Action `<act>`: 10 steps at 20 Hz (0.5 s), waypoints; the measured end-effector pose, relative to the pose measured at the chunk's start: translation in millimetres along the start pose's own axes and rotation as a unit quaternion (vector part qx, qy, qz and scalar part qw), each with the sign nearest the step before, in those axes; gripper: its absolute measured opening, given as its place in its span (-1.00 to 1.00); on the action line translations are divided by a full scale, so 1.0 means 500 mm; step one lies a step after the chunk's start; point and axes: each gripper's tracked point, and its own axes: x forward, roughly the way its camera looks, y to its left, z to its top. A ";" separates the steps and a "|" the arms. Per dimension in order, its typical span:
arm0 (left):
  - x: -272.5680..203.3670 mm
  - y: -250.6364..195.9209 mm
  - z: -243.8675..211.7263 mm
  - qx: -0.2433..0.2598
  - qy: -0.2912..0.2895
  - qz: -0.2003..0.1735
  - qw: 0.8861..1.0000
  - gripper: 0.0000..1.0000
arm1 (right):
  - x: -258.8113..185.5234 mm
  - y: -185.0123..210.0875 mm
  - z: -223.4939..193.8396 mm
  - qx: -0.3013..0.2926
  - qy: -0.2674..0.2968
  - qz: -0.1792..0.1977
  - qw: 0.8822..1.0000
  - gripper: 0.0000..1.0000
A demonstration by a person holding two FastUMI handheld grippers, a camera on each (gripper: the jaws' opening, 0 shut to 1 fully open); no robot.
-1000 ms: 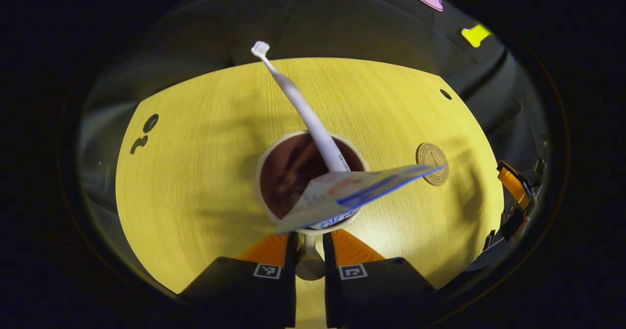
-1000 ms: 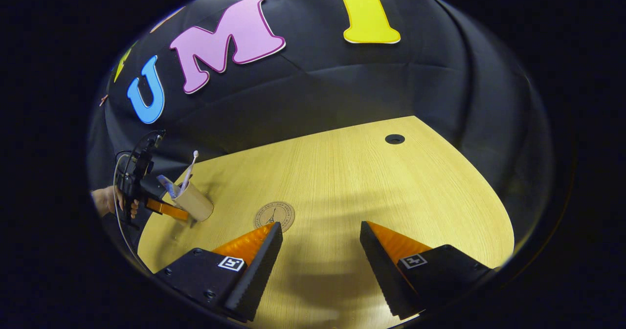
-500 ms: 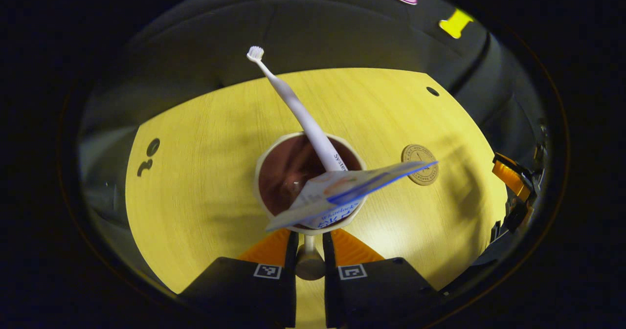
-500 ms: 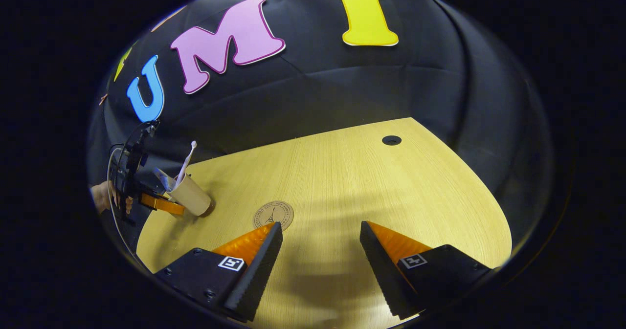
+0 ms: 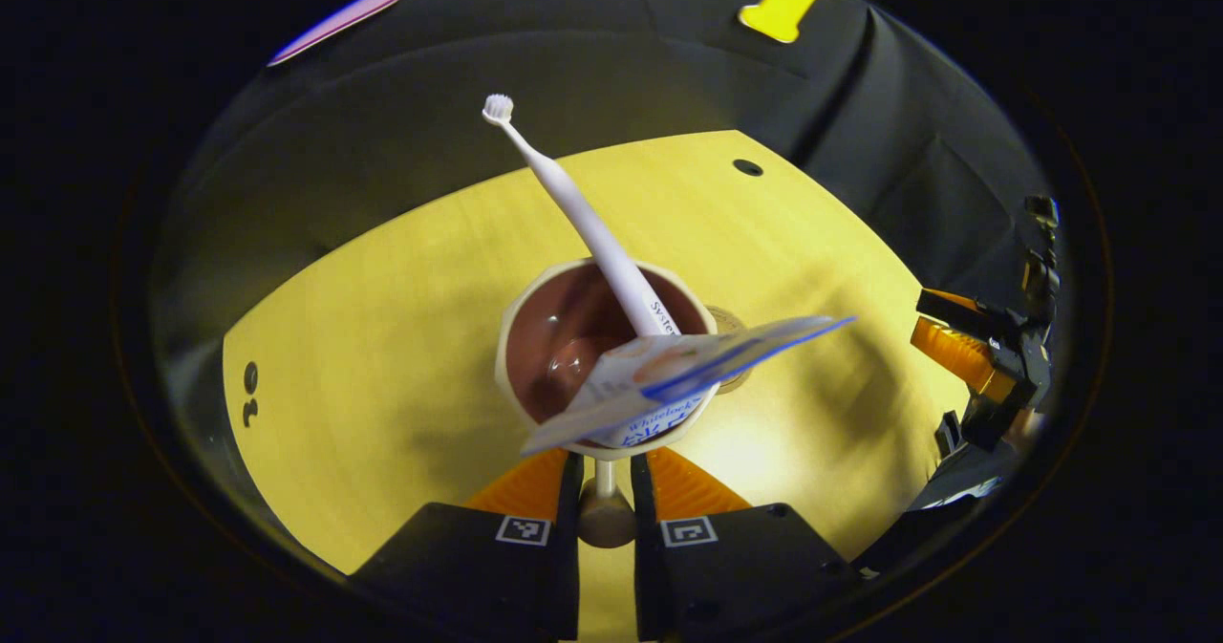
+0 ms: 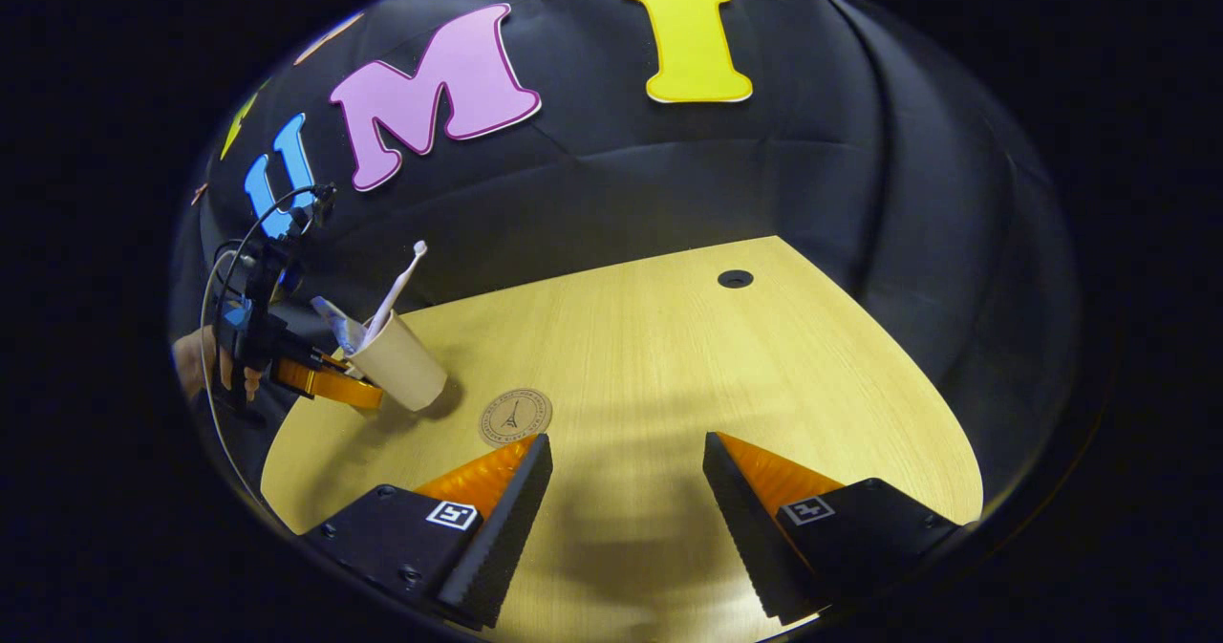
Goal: Put the toothbrush and toothpaste on the desktop into the cup, then pick up the cup and place it on the coaster on the desktop.
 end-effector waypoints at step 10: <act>0.093 -0.122 0.034 0.034 0.016 -0.034 0.999 -0.46 | -0.044 -0.070 -0.028 0.024 0.003 -0.029 0.999 0.96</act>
